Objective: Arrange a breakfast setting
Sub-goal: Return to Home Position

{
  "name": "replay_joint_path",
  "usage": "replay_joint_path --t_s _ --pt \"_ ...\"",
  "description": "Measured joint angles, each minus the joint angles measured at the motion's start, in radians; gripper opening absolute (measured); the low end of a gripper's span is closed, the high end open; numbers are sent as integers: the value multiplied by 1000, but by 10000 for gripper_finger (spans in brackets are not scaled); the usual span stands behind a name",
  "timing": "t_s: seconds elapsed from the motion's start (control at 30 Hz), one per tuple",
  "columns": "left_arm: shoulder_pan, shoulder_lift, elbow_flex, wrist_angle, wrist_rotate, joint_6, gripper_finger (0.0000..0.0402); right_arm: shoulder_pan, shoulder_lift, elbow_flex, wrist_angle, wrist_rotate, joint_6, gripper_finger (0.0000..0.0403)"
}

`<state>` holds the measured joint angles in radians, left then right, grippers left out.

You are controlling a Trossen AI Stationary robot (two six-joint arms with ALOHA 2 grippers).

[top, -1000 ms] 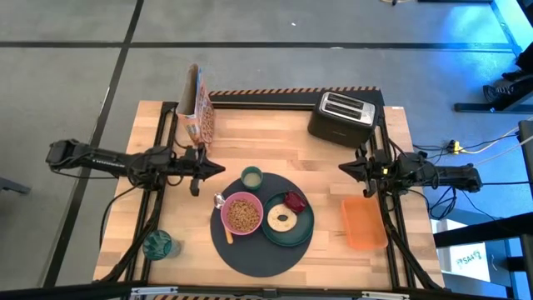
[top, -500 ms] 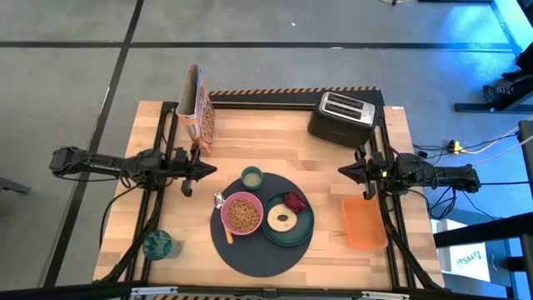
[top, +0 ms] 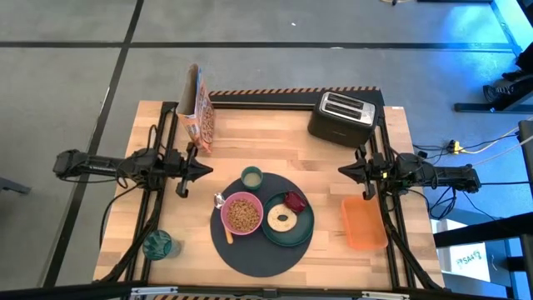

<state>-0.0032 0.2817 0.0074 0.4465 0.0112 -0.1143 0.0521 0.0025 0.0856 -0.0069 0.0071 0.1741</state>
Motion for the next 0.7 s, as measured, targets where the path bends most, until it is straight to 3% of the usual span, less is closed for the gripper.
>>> replay_joint_path --t_s 0.5,0.7 --pt "0 -272 0 -331 -1 -6 1 0 0 0 -13 0 -4 0" --pt "0 -280 0 -369 -3 14 1 1 0 0 -15 0 -27 0"
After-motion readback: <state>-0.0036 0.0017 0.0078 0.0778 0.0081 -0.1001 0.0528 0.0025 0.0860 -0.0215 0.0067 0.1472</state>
